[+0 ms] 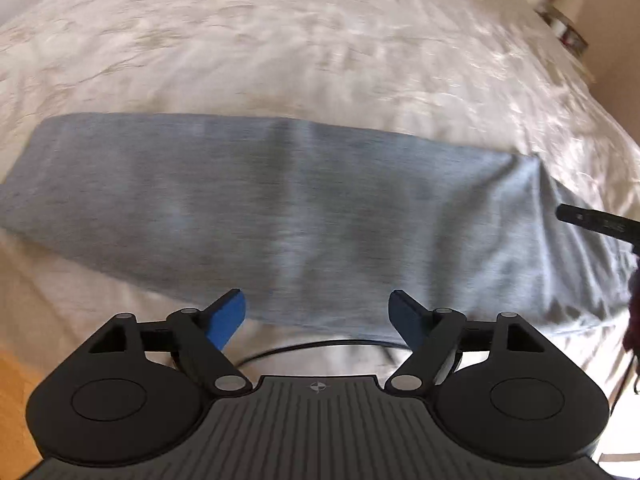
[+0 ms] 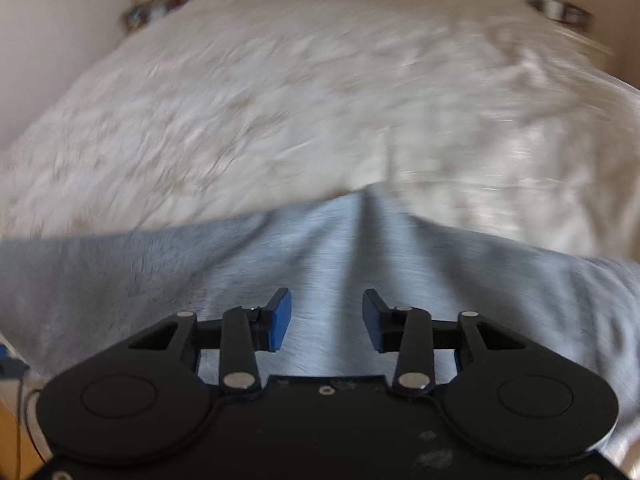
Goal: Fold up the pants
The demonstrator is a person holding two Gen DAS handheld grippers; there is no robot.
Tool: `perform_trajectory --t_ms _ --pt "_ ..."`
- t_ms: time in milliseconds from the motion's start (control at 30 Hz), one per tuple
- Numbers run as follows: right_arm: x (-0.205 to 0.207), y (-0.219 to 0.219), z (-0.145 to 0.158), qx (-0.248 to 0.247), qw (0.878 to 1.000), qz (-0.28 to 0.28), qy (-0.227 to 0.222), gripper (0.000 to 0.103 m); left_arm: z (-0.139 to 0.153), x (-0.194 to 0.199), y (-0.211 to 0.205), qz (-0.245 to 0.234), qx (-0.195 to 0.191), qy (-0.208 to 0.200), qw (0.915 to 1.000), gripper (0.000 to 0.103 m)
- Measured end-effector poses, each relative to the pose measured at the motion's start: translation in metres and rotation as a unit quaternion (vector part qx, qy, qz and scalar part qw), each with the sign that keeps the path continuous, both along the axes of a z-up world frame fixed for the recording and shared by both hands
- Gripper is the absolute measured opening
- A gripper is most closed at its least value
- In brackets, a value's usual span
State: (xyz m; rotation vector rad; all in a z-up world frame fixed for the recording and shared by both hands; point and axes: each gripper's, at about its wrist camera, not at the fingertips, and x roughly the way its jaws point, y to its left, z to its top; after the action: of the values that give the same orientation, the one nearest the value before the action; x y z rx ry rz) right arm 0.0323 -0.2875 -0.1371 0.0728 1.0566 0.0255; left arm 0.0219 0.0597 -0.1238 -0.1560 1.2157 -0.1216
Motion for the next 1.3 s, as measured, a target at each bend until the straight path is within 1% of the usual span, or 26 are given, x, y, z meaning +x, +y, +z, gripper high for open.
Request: perform_trajectory --t_ms 67,167,233,300,367,433,500,567,700,733,800,900,933,1000,1133,1167,1200,1233,1300 --pt "0.020 0.015 -0.016 -0.011 1.000 0.005 0.014 0.030 -0.001 0.000 0.020 0.007 0.000 0.004 1.0000 0.081" --pt "0.057 0.027 -0.040 -0.027 0.999 -0.015 0.037 0.030 0.002 0.001 0.044 0.016 0.001 0.001 0.9999 0.083" --pt "0.079 0.036 -0.050 -0.043 0.998 -0.027 0.047 0.030 0.006 -0.003 0.061 0.024 0.003 -0.003 0.9997 0.083" --pt "0.092 0.046 -0.047 -0.066 0.996 -0.041 0.038 0.030 0.007 -0.004 0.079 0.033 -0.002 -0.002 0.9994 0.083" --pt "0.097 0.057 -0.037 -0.067 0.996 -0.052 0.024 0.030 0.006 -0.004 0.096 0.039 -0.005 0.000 0.9992 0.084" --pt "0.088 0.076 -0.018 -0.047 0.998 -0.046 0.002 0.030 0.003 -0.002 0.113 0.042 -0.009 0.001 0.9991 0.084" --pt "0.074 0.105 0.000 -0.034 0.999 -0.016 -0.009 0.030 -0.002 0.001 0.126 0.043 -0.013 0.007 0.9990 0.084" --pt "0.065 0.131 0.005 -0.018 1.000 0.012 -0.012 0.030 -0.007 0.004 0.142 0.045 -0.019 0.011 0.9987 0.084" --pt "0.037 0.190 0.014 0.030 0.998 0.051 0.002 0.031 -0.016 0.012 0.169 0.059 -0.039 0.016 0.9974 0.084" --pt "0.034 0.200 0.013 0.040 0.997 0.058 0.007 0.032 -0.019 0.016 0.176 0.067 -0.049 0.017 0.9965 0.084" --pt "0.021 0.226 0.015 0.053 0.996 0.074 0.018 0.032 -0.024 0.021 0.189 0.082 -0.072 0.018 0.9939 0.084" --pt "0.009 0.253 0.017 0.064 0.993 0.090 0.029 0.033 -0.035 0.029 0.203 0.100 -0.091 0.018 0.9906 0.086" --pt "0.005 0.260 0.019 0.067 0.993 0.092 0.033 0.033 -0.040 0.032 0.207 0.105 -0.098 0.018 0.9895 0.089" --pt "0.001 0.269 0.019 0.071 0.992 0.093 0.039 0.033 -0.049 0.038 0.213 0.112 -0.104 0.022 0.9880 0.092" --pt "-0.001 0.280 0.019 0.071 0.992 0.092 0.043 0.035 -0.066 0.045 0.218 0.119 -0.116 0.039 0.9854 0.094" --pt "-0.003 0.281 0.019 0.072 0.992 0.091 0.044 0.035 -0.069 0.046 0.217 0.114 -0.114 0.039 0.9861 0.095" --pt "-0.003 0.282 0.020 0.074 0.992 0.090 0.046 0.035 -0.071 0.047 0.215 0.106 -0.112 0.040 0.9873 0.100" --pt "-0.005 0.284 0.020 0.073 0.992 0.089 0.047 0.035 -0.073 0.047 0.213 0.097 -0.112 0.041 0.9881 0.102" --pt "-0.007 0.287 0.021 0.071 0.992 0.086 0.052 0.035 -0.077 0.050 0.208 0.080 -0.100 0.042 0.9908 0.103"
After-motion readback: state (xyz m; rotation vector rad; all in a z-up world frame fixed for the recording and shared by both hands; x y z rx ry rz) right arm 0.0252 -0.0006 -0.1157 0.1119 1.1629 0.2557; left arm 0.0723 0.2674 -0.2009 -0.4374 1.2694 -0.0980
